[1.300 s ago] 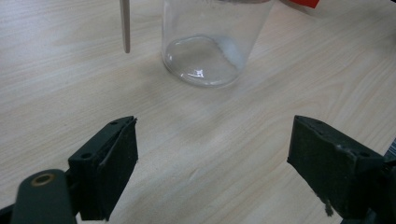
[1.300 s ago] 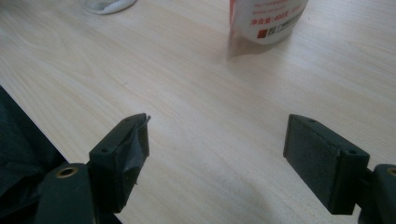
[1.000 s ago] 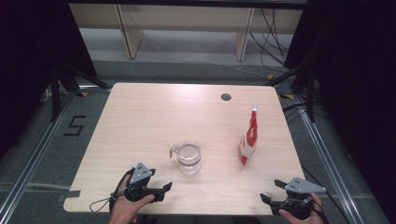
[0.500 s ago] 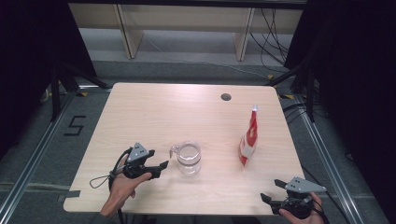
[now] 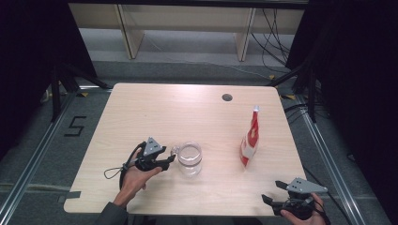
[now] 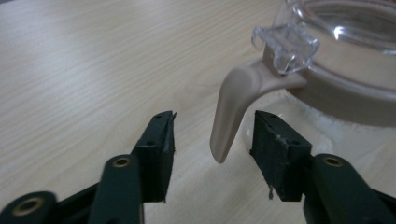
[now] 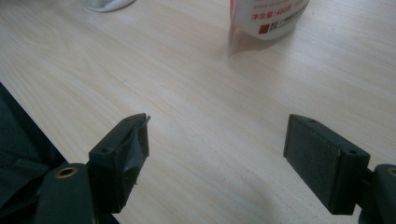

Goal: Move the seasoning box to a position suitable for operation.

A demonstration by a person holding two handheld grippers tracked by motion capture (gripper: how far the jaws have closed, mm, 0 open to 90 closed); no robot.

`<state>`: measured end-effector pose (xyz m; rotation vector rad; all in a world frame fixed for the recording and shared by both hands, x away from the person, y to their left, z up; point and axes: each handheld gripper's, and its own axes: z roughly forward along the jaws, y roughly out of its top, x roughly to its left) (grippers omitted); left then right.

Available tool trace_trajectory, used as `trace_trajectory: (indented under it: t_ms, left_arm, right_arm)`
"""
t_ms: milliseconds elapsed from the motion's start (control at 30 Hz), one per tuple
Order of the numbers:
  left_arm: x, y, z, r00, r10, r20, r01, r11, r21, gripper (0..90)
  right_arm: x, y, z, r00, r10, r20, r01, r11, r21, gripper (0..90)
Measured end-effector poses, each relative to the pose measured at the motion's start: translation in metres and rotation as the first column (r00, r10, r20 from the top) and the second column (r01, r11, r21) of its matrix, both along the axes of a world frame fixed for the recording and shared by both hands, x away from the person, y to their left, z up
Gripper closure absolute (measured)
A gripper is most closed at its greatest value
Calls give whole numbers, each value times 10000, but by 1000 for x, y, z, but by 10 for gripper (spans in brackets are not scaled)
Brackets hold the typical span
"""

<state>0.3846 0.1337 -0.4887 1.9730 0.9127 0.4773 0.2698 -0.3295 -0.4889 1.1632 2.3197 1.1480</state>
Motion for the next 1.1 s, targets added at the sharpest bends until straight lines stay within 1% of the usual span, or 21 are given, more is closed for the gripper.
trace_trajectory:
  t_ms: [33,67,100,133,167,200,267,367,467,567,600,633,667,700,767,800,833,967,1000,1033,1100]
  left_arm:
    - [0,0,2,10000,-90,-10,90,9994,334,556]
    - [1,-3,1,9999,-72,84,70,9998,190,556]
    - [3,-6,1,9997,-42,230,35,9995,303,598]
    - [3,-6,1,9997,-42,230,35,9995,303,628]
    - [3,-7,2,9998,-136,151,128,9985,525,628]
    - [2,-11,3,9997,-156,200,143,9980,621,689]
    - [2,-12,3,9997,-177,182,167,9983,551,718]
    - [1,-16,4,9996,132,250,-149,9973,712,781]
    - [-1,-17,4,9991,315,279,-334,9971,689,786]
    - [-5,-19,4,9980,589,240,-604,9957,697,787]
    - [-7,-20,4,9969,763,211,-775,9952,597,788]
    - [-9,-21,4,9960,855,264,-870,9942,635,788]
    - [-11,-24,3,9941,1068,212,-1075,9935,385,788]
    - [-12,-23,4,9947,1009,211,-1020,9930,598,787]
    - [-15,-28,3,9931,1166,133,-1170,9925,345,786]
    - [-16,-29,4,9935,1131,136,-1135,9928,383,784]
    - [-16,-29,4,9935,1131,136,-1135,9928,383,784]
    - [-23,-35,5,9948,1015,20,-1014,9934,527,780]
    - [-25,-37,6,9952,983,44,-984,9932,620,780]
    - [-26,-39,5,9949,997,132,-1004,9930,628,781]
    - [-27,-40,6,9958,920,30,-920,9939,614,782]
  right_arm:
    - [-1,1,0,9999,-93,-138,94,9999,53,228]
    - [-1,1,0,9999,-93,-138,94,9999,53,228]
    - [0,2,0,9998,-79,-178,79,10000,18,227]
    - [0,2,0,9998,-79,-178,79,10000,18,227]
    - [0,2,-1,9999,18,-106,-17,10000,60,227]
    - [0,4,0,9999,52,-163,-52,10000,18,227]
    - [0,4,-1,9997,137,-190,-135,9999,83,228]
    - [0,3,-1,9999,63,-88,-61,9999,149,228]
    - [0,3,0,9997,51,-241,-50,10000,61,228]
    - [3,1,0,9997,212,100,-212,9998,-34,228]
    - [2,3,1,9999,159,-62,-159,9999,34,228]
    - [3,4,1,9998,217,42,-217,9998,-39,230]
    - [2,7,1,9999,76,-102,-76,10000,42,231]
    - [4,6,1,9997,251,35,-251,9997,-52,231]
    - [6,6,0,9992,327,210,-322,9992,-234,234]
    - [6,6,0,9994,305,152,-302,9993,-198,234]
    - [5,7,0,9998,140,-136,-141,9999,-45,234]
    - [7,8,0,9997,237,33,-237,9997,38,234]
    - [7,8,1,9997,186,145,-184,9997,-144,234]
    - [7,9,0,9992,407,30,-407,9992,-59,240]
    - [5,11,2,9996,288,78,-287,9996,-86,240]
